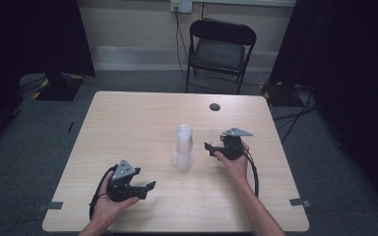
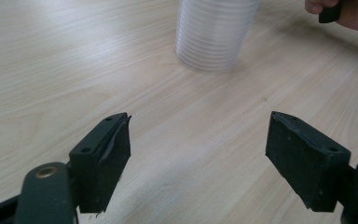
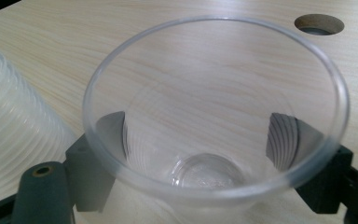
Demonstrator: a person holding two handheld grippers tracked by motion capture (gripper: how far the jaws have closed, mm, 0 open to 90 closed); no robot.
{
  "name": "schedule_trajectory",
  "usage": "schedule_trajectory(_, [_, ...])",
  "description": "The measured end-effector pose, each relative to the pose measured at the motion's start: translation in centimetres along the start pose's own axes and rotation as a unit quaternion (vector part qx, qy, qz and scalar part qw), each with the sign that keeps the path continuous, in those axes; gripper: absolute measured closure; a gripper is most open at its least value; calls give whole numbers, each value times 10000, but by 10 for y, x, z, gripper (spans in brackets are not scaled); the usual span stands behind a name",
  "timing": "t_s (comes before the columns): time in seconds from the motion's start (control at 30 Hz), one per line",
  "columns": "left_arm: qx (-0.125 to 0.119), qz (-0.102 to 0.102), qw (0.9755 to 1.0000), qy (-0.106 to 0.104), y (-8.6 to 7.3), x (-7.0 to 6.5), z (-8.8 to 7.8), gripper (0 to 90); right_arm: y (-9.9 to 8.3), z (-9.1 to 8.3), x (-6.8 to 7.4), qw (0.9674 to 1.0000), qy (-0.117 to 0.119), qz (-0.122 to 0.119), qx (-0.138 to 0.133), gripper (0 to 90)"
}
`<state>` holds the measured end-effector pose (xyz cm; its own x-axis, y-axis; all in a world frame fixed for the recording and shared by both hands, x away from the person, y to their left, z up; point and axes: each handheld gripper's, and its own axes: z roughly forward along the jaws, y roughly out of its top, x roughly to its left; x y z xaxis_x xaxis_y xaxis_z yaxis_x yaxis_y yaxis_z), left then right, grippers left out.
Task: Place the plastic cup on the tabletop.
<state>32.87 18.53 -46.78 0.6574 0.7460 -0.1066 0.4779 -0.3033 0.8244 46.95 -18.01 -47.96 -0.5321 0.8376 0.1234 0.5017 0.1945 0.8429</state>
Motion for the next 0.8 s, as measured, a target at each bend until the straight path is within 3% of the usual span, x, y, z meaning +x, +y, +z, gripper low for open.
schedule_trajectory(0.47, [29,-131,9999,81,-1,7,1,220,-7,-9,-1,9998,49,92,148,163])
schedule_trajectory(0.8, [83,-139,9998,106,-1,11,4,219,-7,-28,-3,9996,88,-14,270,161])
